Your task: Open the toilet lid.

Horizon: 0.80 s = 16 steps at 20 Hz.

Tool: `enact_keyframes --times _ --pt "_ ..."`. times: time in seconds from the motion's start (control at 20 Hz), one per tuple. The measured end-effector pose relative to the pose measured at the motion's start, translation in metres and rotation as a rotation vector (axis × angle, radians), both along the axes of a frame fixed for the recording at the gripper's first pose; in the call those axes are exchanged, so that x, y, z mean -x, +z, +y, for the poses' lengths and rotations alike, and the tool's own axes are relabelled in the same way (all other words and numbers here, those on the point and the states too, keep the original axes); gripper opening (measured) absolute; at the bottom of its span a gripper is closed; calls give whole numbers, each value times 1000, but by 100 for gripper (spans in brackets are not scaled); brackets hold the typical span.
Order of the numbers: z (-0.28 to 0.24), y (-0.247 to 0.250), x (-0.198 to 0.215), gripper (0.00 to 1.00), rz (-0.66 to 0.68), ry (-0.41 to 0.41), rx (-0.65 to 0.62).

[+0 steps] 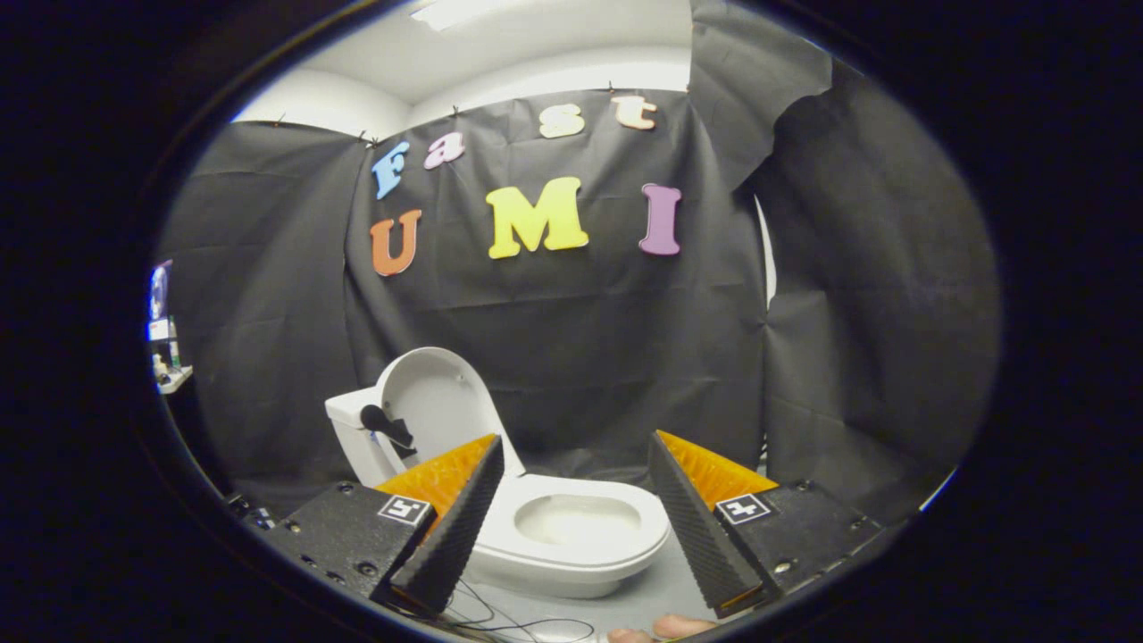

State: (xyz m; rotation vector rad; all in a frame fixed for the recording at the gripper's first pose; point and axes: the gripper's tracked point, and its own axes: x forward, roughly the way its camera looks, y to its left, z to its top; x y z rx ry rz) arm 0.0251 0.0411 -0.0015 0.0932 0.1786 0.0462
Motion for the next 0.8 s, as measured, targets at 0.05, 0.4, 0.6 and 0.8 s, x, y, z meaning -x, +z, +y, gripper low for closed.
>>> enact_keyframes --times 0.05,0.4,0.6,0.8 --pt "-9 -6 6 100 2 -14 6" --pt "-42 -14 18 100 -68 -55 -9" --pt "-45 -26 13 100 -64 -70 -1" --pt "-42 -27 12 100 -63 -67 -34"
